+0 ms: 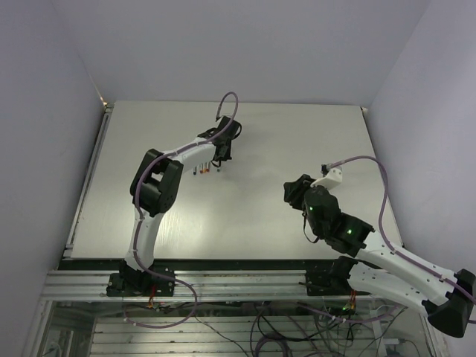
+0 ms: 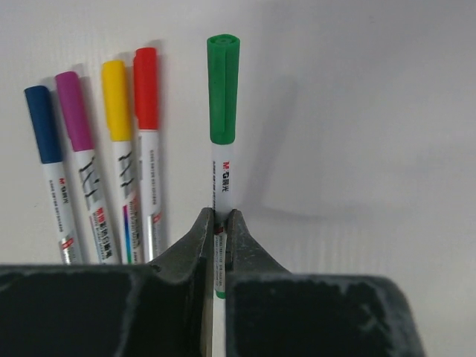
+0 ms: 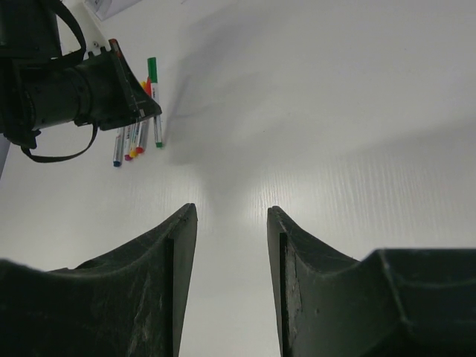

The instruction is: Insert the pens into the pen caps

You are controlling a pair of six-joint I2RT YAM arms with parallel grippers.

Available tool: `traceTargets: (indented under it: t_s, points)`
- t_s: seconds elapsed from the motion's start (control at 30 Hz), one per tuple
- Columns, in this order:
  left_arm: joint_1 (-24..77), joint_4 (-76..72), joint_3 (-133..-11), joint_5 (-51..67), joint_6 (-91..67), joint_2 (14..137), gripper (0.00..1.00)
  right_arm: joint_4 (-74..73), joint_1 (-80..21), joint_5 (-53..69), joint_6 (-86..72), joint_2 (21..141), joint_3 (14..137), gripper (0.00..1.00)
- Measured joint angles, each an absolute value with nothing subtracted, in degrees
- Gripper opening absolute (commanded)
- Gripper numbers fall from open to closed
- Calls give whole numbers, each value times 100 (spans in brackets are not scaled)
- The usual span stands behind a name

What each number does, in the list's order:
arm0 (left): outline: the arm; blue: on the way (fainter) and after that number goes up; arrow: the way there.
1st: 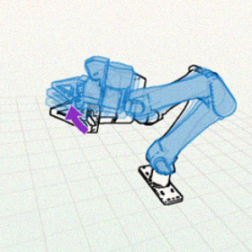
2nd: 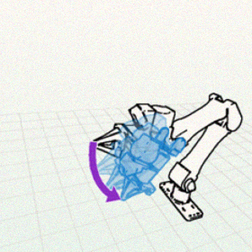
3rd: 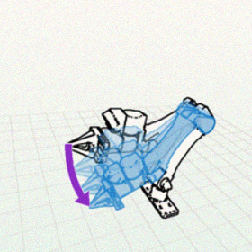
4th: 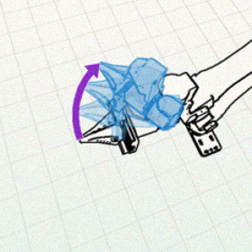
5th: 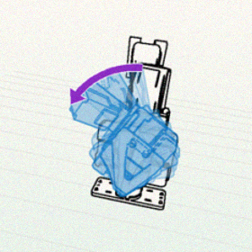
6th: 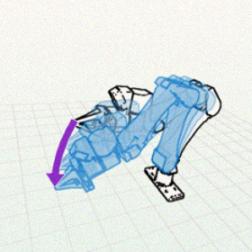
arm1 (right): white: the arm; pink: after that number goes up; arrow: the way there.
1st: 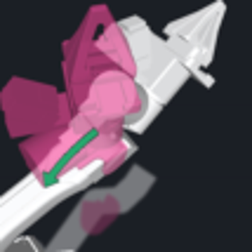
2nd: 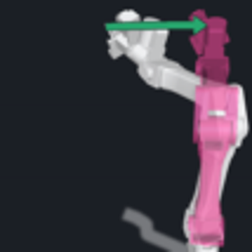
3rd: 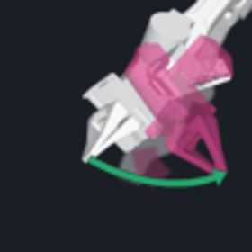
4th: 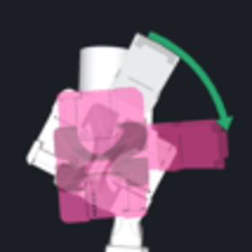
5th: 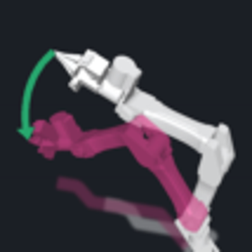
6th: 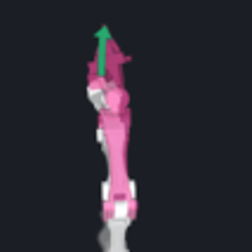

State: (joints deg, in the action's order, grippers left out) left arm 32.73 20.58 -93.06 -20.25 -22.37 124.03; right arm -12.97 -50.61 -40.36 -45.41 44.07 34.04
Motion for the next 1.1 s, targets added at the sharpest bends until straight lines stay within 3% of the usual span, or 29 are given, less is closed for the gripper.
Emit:
traceTargets:
  t_s: [0.5, 1.1]
  points:
    - [3061, 2189, -9411, -2067, -2141, 12654, 35, -1074, -5059, -3850, -4475, 4565, 3382, 40]
    - [3057, 2193, -9413, -1894, -2086, 12173, 36, -921, -5059, -3898, -4322, 4624, 3297, 39]
